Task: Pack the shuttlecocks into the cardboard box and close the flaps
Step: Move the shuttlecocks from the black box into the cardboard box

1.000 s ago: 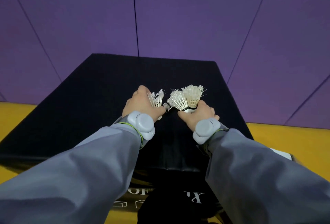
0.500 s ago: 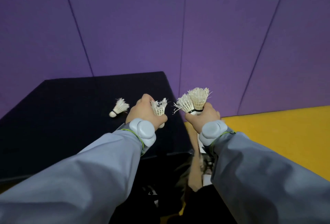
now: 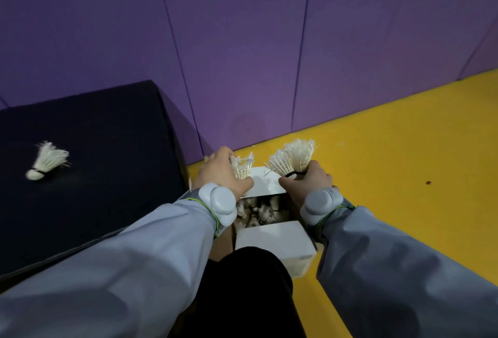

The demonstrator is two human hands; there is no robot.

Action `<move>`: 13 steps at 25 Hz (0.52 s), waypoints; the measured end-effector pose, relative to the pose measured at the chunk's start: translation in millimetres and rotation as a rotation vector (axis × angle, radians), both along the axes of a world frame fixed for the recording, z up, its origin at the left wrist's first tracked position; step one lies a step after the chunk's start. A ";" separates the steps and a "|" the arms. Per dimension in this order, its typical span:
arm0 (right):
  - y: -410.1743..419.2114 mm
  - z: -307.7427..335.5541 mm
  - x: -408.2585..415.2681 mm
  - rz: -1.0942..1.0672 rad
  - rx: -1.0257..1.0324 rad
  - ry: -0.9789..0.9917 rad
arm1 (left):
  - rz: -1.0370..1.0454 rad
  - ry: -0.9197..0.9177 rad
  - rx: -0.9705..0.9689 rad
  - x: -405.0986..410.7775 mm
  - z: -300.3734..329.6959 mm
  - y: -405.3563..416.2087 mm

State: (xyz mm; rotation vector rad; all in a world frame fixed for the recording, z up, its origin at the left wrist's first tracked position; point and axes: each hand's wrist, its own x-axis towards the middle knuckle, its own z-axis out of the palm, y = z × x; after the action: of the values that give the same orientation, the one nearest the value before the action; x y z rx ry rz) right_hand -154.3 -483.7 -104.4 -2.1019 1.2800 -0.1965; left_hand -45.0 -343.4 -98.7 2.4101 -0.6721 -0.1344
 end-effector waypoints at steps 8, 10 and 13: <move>-47.8 -72.2 9.4 -0.048 0.160 0.071 | -0.036 0.081 0.155 15.0 -69.3 -55.2; -52.3 -91.2 17.8 -0.037 0.232 0.086 | -0.015 0.120 0.162 23.3 -87.8 -60.7; -53.5 -113.5 29.0 -0.008 0.299 0.058 | -0.078 0.166 0.152 34.3 -108.2 -59.5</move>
State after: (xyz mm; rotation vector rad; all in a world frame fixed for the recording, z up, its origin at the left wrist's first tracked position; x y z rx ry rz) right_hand -125.3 -537.2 -218.0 -1.8584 1.2657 0.0508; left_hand -10.6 -402.9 -206.8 2.4826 -0.7007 -0.4271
